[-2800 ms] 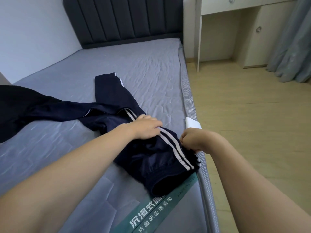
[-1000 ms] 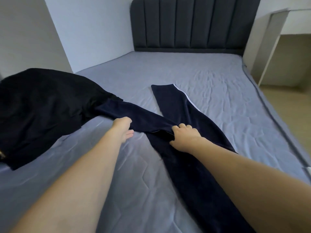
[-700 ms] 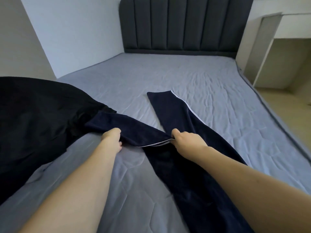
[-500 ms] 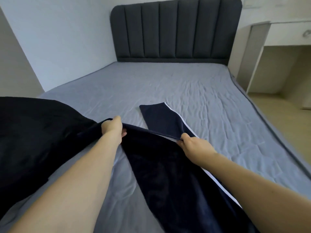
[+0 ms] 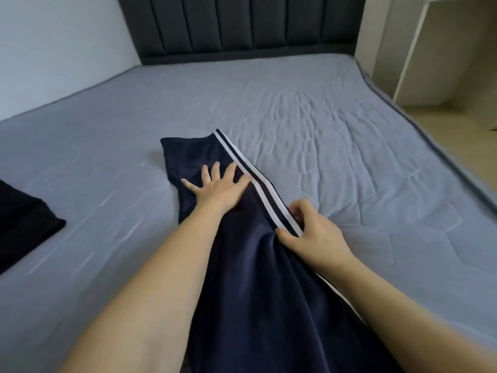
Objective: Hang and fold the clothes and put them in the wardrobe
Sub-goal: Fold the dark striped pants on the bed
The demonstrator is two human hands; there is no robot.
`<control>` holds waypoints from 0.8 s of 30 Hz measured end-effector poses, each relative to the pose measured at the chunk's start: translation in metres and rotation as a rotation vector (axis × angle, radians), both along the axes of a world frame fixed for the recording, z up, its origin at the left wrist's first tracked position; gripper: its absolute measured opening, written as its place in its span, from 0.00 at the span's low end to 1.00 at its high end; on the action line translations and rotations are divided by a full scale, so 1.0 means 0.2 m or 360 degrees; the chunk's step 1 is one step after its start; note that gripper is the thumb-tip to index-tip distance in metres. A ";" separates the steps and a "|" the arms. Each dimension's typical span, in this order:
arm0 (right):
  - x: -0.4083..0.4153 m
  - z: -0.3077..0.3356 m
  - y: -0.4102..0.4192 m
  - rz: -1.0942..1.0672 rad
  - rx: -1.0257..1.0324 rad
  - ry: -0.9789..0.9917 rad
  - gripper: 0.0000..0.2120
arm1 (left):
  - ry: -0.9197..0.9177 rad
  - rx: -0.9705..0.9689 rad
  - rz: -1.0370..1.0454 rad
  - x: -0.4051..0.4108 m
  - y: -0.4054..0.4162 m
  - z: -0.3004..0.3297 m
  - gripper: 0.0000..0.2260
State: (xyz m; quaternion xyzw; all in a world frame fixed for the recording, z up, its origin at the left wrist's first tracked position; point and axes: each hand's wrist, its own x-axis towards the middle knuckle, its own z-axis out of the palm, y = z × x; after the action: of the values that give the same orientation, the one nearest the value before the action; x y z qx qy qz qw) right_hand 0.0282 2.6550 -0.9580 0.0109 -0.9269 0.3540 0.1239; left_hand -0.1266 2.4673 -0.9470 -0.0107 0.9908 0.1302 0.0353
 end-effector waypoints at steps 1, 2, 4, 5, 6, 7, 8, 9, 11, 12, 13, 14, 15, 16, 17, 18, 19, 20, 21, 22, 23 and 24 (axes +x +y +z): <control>-0.01 0.00 0.00 -0.0014 -0.0044 0.0014 0.18 | -0.0020 0.0057 0.0065 -0.03 0.01 0.03 0.34; -0.01 0.01 0.00 -0.0018 -0.0079 0.0020 0.18 | -0.0038 0.0087 0.0120 -0.07 0.02 0.06 0.35; 0.01 0.01 0.01 -0.0001 -0.0135 0.0008 0.17 | -0.0043 0.0038 0.0159 -0.09 0.03 0.08 0.35; 0.02 0.01 0.01 0.0021 -0.0164 0.0008 0.16 | -0.0055 -0.0002 0.0152 -0.08 0.03 0.09 0.35; 0.02 0.01 0.01 0.0050 -0.0179 0.0008 0.15 | -0.0068 -0.0035 0.0142 -0.05 0.02 0.09 0.35; 0.02 0.02 0.01 0.0082 -0.0178 0.0006 0.14 | -0.0085 -0.0065 0.0143 -0.03 0.01 0.09 0.34; 0.02 0.02 0.01 0.0107 -0.0173 0.0009 0.13 | -0.0096 -0.0087 0.0158 -0.01 -0.01 0.10 0.35; 0.02 0.02 0.01 0.0122 -0.0169 0.0017 0.13 | -0.0096 -0.0112 0.0195 0.01 -0.02 0.11 0.35; 0.02 0.02 0.01 0.0138 -0.0181 0.0043 0.15 | -0.0013 -0.0187 0.0390 0.06 -0.06 0.12 0.36; 0.02 0.02 0.01 0.0136 -0.0186 0.0054 0.15 | 0.0067 -0.0219 0.0530 0.09 -0.06 0.11 0.36; 0.02 0.02 0.01 0.0134 -0.0190 0.0058 0.15 | 0.0157 -0.0232 0.0685 0.13 -0.08 0.11 0.36; 0.02 0.01 0.01 0.0130 -0.0197 0.0055 0.15 | 0.0216 -0.0197 0.0834 0.15 -0.08 0.11 0.36; 0.02 0.01 0.01 0.0125 -0.0213 0.0050 0.14 | 0.0219 -0.0134 0.0953 0.19 -0.08 0.14 0.36; 0.02 0.00 0.01 0.0117 -0.0225 0.0050 0.14 | 0.0178 -0.0085 0.1010 0.23 -0.07 0.17 0.35; 0.02 0.00 0.00 0.0110 -0.0219 0.0049 0.15 | 0.0132 -0.0079 0.0986 0.29 -0.06 0.20 0.34; 0.02 0.00 0.00 0.0108 -0.0196 0.0045 0.15 | 0.0102 -0.0096 0.0894 0.37 -0.04 0.20 0.32; 0.02 0.00 0.00 0.0110 -0.0173 0.0039 0.15 | 0.0077 -0.0112 0.0747 0.47 -0.03 0.19 0.31; 0.02 0.01 -0.01 0.0109 -0.0162 0.0030 0.15 | 0.0020 -0.0134 0.0579 0.62 -0.03 0.16 0.30; 0.03 0.01 -0.01 0.0107 -0.0151 0.0017 0.15 | -0.0030 -0.0170 0.0422 0.80 -0.02 0.10 0.30; 0.03 0.02 -0.01 0.0105 -0.0143 0.0004 0.15 | -0.0031 -0.0207 0.0289 1.02 -0.03 0.03 0.32; 0.04 0.04 -0.01 0.0098 -0.0130 -0.0013 0.14 | 0.0026 -0.0254 0.0216 1.20 -0.03 0.00 0.34; 0.05 0.05 -0.01 0.0093 -0.0116 -0.0034 0.14 | 0.0106 -0.0285 0.0192 1.32 -0.04 -0.02 0.35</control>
State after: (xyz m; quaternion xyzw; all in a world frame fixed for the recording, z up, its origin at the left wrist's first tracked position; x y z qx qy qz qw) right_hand 0.0391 2.6527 -0.9480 0.0298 -0.9139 0.3912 0.1038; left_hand 0.1370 2.4591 -0.9502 -0.0692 0.9966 0.0434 -0.0066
